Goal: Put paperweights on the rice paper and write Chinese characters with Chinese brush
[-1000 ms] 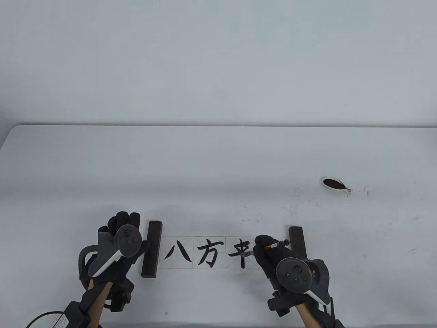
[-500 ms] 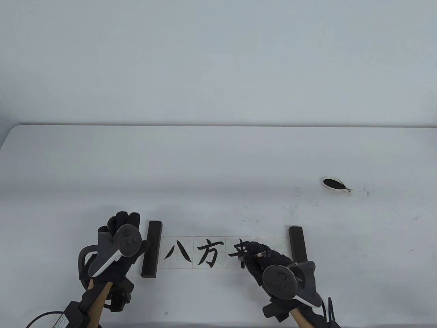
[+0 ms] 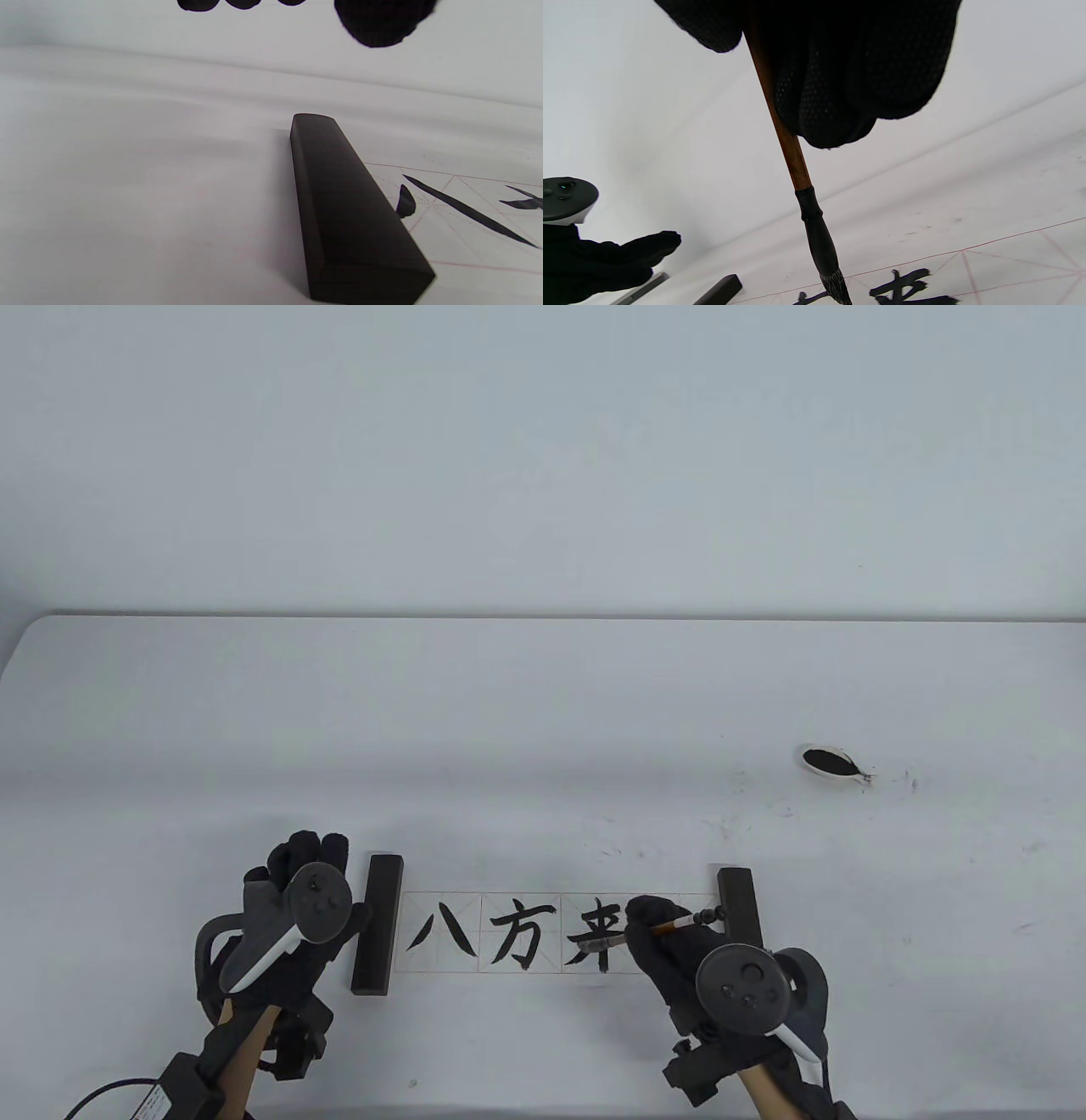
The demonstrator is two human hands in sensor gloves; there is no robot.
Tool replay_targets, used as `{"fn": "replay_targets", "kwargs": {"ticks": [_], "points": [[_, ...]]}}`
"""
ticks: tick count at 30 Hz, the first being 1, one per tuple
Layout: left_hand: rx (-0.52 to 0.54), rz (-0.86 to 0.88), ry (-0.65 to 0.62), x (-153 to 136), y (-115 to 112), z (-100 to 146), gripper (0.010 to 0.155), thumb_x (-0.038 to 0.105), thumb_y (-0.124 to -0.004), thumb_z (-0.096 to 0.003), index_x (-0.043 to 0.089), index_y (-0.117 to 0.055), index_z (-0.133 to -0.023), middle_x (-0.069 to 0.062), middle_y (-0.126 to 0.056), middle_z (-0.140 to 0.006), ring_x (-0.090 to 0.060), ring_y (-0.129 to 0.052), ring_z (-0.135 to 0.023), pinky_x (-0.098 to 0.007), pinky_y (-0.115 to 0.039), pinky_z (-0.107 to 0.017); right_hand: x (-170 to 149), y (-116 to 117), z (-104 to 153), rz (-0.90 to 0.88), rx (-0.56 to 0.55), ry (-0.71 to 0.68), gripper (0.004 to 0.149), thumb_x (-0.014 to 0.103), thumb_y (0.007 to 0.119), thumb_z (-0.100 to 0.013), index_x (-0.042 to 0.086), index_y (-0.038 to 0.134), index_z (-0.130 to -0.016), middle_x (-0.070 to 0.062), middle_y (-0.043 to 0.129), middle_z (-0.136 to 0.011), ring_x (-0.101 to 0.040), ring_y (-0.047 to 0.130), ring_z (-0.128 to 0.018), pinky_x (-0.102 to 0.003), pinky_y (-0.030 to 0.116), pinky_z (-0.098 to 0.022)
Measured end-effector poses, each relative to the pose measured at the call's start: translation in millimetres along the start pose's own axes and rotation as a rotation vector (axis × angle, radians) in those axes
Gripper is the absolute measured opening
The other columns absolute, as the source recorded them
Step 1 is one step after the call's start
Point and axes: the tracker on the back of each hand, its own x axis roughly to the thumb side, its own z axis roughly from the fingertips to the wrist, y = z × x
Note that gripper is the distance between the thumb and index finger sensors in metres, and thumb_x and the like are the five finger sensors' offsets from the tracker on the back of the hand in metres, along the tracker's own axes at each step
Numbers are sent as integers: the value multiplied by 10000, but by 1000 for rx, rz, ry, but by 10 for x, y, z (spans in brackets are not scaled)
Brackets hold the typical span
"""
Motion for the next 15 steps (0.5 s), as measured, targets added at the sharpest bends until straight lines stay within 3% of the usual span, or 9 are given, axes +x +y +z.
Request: {"fn": "replay_targets", "kwargs": {"ticks": [15], "points": [[1,-3,-3,2,-2,-3,840,550,-586,-544,300,-139,-1210,-107,-152,-1297,-405,-247,-1220,-543,-203,-872,-16,44,-25,117,82,24,450,377,652,-614,60,738,-921,-169,916,-775,-279,976,-583,-380,848,-417]]}}
